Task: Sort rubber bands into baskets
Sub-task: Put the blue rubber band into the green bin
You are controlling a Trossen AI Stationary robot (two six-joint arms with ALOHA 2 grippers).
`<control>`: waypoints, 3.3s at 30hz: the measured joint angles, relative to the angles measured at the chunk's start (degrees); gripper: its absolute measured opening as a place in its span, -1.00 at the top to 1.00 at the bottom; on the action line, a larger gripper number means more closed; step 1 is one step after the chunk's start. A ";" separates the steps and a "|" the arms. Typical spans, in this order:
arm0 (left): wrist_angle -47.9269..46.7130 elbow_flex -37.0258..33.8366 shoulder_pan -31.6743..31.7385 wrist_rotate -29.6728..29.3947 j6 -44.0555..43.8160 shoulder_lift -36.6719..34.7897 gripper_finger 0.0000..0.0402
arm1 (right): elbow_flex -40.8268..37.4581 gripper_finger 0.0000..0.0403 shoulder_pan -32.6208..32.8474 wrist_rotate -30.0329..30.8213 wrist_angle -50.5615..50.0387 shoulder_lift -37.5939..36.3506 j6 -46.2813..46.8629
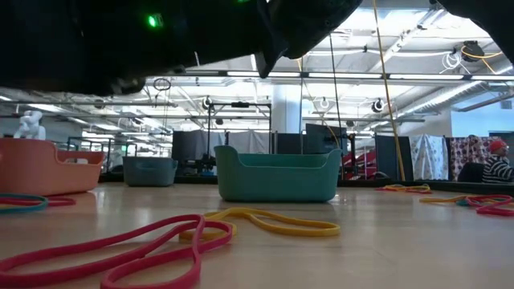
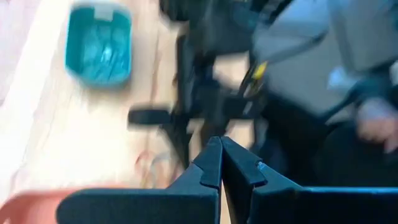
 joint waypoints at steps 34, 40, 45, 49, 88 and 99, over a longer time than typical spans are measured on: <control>4.71 -18.42 -6.31 5.75 -4.16 0.73 0.96 | -0.04 0.51 -3.86 3.07 -11.39 2.94 17.27; 4.65 -18.42 -6.31 5.75 -4.05 0.73 0.96 | -0.04 0.56 -4.15 3.19 -10.42 2.94 17.18; 4.65 -18.42 -6.31 5.76 -4.03 0.73 0.96 | -0.02 0.56 -4.06 1.22 -11.23 2.94 17.11; 4.63 -18.42 -6.31 5.75 -4.03 0.73 0.96 | -0.02 0.56 -4.08 0.01 -10.92 2.94 17.55; 13.00 -24.78 -6.38 -0.79 0.13 4.06 0.50 | 1.38 1.00 0.96 9.86 -14.22 -5.60 6.47; 20.36 -24.78 -5.43 -1.59 7.70 13.08 -0.03 | 1.36 1.00 1.23 11.01 -14.01 -5.95 6.34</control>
